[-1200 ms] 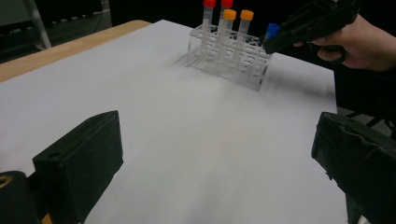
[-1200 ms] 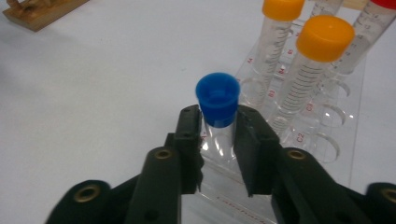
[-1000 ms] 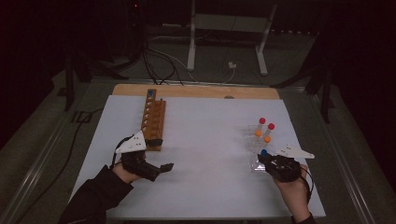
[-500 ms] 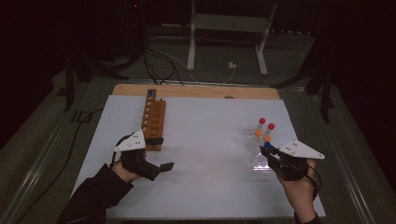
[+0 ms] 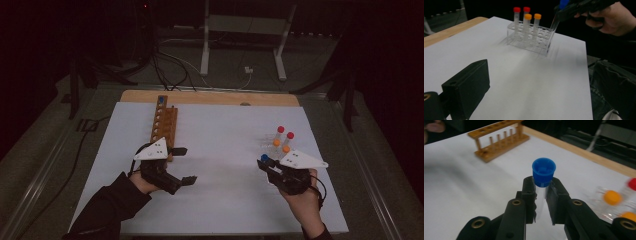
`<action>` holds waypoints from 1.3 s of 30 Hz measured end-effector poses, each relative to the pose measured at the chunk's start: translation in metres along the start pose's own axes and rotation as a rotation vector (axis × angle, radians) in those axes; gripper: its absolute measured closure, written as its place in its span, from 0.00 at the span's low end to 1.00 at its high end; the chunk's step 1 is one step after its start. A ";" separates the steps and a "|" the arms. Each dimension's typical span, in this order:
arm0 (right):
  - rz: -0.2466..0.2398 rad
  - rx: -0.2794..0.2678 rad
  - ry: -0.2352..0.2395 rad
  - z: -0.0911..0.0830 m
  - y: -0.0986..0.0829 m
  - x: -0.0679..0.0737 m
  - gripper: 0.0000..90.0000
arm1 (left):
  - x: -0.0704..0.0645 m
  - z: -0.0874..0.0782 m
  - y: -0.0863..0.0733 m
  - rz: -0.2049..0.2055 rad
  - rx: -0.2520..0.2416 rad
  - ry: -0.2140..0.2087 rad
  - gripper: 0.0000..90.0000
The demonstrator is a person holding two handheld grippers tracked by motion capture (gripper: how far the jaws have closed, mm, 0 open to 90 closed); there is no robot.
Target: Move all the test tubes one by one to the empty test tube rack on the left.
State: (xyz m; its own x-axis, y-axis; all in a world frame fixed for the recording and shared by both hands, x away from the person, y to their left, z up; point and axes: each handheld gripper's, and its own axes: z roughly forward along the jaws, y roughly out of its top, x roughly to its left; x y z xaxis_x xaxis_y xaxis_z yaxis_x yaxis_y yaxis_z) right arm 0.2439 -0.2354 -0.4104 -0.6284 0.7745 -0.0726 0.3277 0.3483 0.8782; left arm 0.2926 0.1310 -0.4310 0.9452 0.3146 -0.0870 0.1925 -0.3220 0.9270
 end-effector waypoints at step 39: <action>-0.089 0.090 0.238 0.051 -0.005 0.062 0.86 | -0.024 0.070 0.024 0.087 0.031 -0.151 0.69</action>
State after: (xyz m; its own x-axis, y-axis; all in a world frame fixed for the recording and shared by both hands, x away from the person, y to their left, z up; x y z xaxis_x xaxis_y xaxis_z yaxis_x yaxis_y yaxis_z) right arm 0.2393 -0.1624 -0.4431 -0.8024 0.5962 -0.0247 0.3188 0.4633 0.8269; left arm 0.2930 0.0536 -0.4318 0.9871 0.1472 -0.0633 0.1143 -0.3699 0.9220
